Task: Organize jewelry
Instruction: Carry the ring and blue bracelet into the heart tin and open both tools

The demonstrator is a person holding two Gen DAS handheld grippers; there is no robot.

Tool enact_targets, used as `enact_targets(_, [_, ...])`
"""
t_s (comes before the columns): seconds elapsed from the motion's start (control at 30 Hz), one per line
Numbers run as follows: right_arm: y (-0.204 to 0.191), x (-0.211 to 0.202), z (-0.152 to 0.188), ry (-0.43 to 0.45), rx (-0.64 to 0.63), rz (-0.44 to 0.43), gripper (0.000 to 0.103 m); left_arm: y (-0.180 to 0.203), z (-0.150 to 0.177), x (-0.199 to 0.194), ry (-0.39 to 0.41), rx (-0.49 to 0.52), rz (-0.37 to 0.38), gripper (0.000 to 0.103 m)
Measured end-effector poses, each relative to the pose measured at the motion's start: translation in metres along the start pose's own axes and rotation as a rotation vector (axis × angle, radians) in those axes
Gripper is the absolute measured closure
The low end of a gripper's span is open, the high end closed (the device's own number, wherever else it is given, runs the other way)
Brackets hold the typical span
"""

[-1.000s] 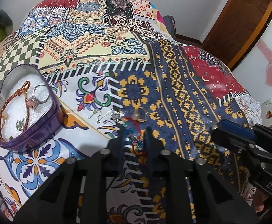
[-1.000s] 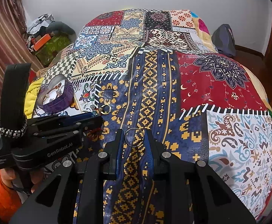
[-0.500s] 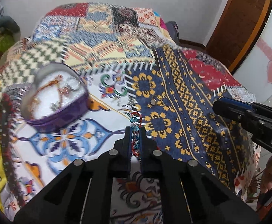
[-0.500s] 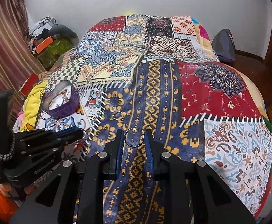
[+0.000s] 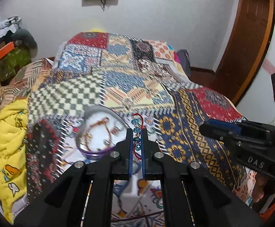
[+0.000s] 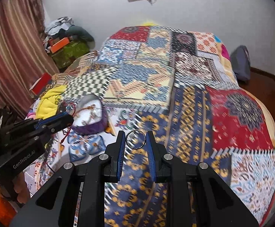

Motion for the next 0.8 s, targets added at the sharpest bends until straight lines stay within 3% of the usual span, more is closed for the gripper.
enact_targets(0.3, [-0.033,0.019,-0.018,0.018,-0.031,-0.054,0.083,-0.037,-0.020,-0.010,0.063,-0.036,-0.048,0.098])
enact_targets(0.8, [-0.067,0.063,-0.024,-0.004,-0.067,-0.110,0.083,-0.073,-0.012,0.019,0.046,-0.079,-0.070,0.098])
Point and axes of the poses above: each gripper's, at about its wrist camera, not at the fingertips, and x roughly the way its jaws point, y to its right, z to its underside, the point moved 10 cm from there along x, roughly the way its jaws point, and after that the axes turned 14 degrees about y, right-handed, at the moved point
